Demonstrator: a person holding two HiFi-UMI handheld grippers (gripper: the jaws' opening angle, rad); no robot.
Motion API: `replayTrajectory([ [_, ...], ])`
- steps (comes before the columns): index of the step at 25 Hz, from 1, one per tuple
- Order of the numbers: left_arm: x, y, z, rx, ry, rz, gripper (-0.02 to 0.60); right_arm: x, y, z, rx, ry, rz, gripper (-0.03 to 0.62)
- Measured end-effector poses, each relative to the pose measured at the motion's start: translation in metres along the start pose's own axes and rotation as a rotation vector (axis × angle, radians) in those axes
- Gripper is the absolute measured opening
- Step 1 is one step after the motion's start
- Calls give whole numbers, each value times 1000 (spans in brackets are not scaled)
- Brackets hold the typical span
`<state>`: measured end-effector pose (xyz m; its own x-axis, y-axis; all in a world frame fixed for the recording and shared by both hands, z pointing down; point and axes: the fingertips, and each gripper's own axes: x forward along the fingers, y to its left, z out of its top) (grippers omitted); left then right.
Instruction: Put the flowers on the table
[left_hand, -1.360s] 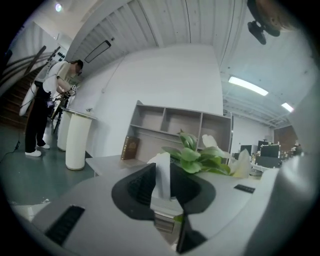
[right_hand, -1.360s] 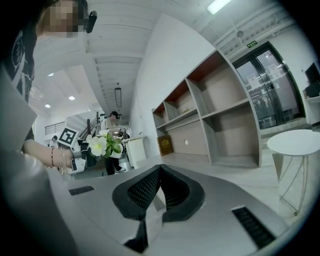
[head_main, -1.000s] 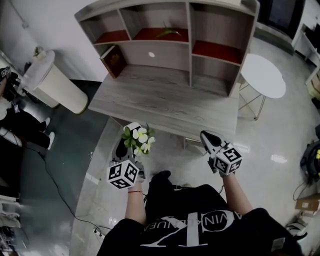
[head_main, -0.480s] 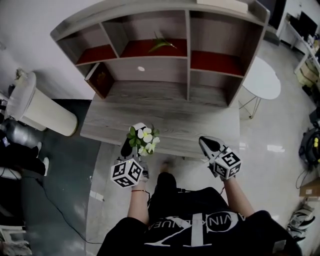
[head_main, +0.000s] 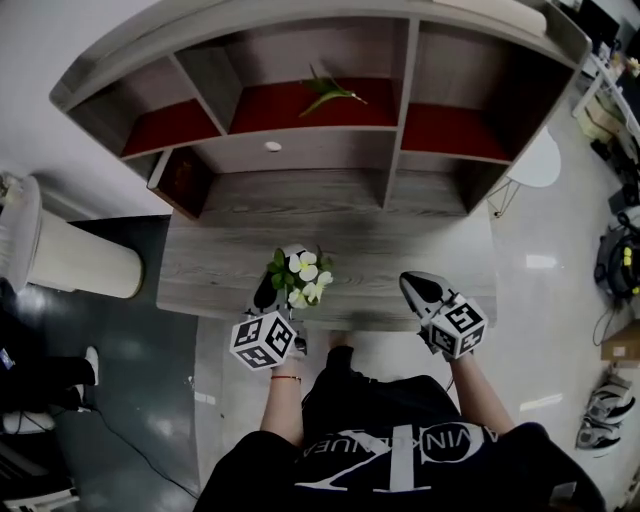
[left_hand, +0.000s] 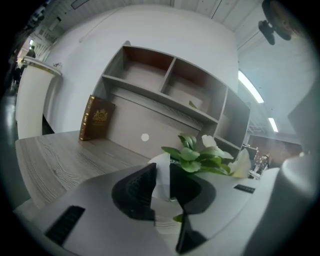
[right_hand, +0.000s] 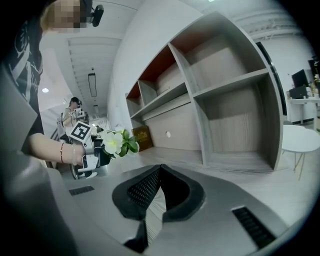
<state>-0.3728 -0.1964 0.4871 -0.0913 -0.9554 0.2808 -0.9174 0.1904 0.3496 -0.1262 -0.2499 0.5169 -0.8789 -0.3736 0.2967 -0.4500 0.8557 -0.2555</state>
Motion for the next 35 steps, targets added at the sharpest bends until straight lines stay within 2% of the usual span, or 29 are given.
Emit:
replayTrajectory([
  [18, 112, 33, -16, -43, 230, -175, 84, 70, -4, 0, 51, 18, -127, 11],
  [27, 145, 41, -24, -155, 280, -203, 84, 79, -12, 5, 52, 30, -177, 11],
  [35, 162, 52, -36, -251, 315, -191, 84, 85, -20, 6, 59, 36, -197, 11],
])
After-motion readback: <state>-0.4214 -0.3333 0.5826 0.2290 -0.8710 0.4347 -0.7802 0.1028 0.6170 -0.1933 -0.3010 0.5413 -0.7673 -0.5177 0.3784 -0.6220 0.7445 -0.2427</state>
